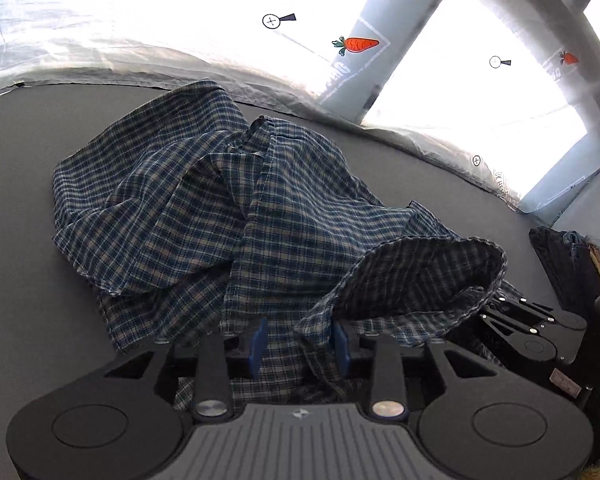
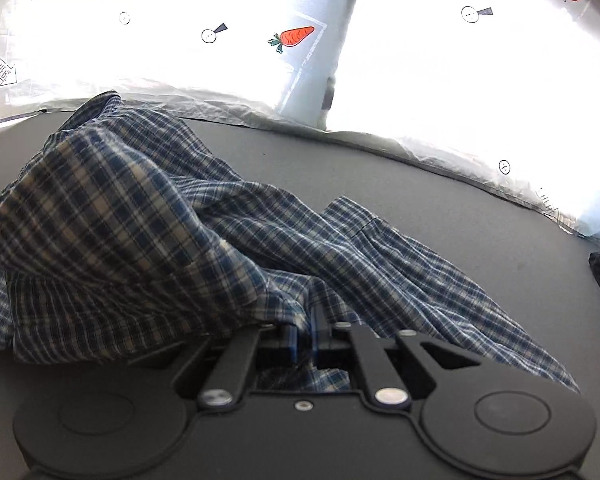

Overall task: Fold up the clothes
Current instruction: 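Grasp the shirt fabric with the right tool while the left tool grasps another edge, then lift the shirt with both tools and shake it out in the air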

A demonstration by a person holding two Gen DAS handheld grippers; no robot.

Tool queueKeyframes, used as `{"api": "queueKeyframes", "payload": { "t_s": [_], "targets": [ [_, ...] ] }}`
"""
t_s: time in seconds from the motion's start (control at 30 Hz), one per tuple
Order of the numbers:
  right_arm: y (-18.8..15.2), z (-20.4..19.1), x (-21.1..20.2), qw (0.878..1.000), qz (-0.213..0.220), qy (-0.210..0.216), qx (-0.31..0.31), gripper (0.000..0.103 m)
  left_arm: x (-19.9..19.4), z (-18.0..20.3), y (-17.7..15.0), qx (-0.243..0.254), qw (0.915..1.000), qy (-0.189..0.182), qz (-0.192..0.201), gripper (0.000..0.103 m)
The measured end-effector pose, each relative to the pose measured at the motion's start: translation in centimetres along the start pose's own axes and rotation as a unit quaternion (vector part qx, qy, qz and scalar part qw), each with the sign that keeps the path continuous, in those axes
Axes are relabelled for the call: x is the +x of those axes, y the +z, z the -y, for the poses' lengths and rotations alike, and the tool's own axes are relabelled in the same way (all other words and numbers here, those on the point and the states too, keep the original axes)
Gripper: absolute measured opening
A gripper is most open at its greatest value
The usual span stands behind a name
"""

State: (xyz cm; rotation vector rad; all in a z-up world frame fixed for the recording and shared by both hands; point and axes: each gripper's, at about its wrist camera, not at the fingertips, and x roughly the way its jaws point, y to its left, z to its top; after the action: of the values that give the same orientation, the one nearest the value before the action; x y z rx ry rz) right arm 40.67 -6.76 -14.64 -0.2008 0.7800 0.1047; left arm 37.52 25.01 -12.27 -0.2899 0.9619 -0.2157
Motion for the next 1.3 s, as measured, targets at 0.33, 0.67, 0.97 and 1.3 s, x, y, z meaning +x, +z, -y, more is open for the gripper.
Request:
{"api": "queueKeyframes", "payload": {
  "t_s": [0.33, 0.67, 0.97, 1.3],
  "targets": [
    [1.1, 2.3, 1.7, 0.999, -0.007, 0.015, 0.048, 0.006, 2.9, 4.0, -4.2, 0.114, 0.9920, -0.004, -0.054, 0.042],
    [-0.1, 4.6, 1.9, 0.989, -0.033, 0.024, 0.140, 0.007, 0.4, -0.9, -3.1, 0.000, 0.9993, -0.027, -0.028, 0.050],
    [-0.1, 5.0, 2.6, 0.984, -0.044, 0.029, 0.169, 0.007, -0.8, -3.9, -3.2, -0.155, 0.9845, -0.083, 0.007, 0.051],
    [-0.4, 5.5, 3.1, 0.979, -0.053, 0.032, 0.192, 0.007, 0.8, -8.7, -6.0, -0.422, 0.8808, -0.214, 0.009, 0.058]
  ]
}}
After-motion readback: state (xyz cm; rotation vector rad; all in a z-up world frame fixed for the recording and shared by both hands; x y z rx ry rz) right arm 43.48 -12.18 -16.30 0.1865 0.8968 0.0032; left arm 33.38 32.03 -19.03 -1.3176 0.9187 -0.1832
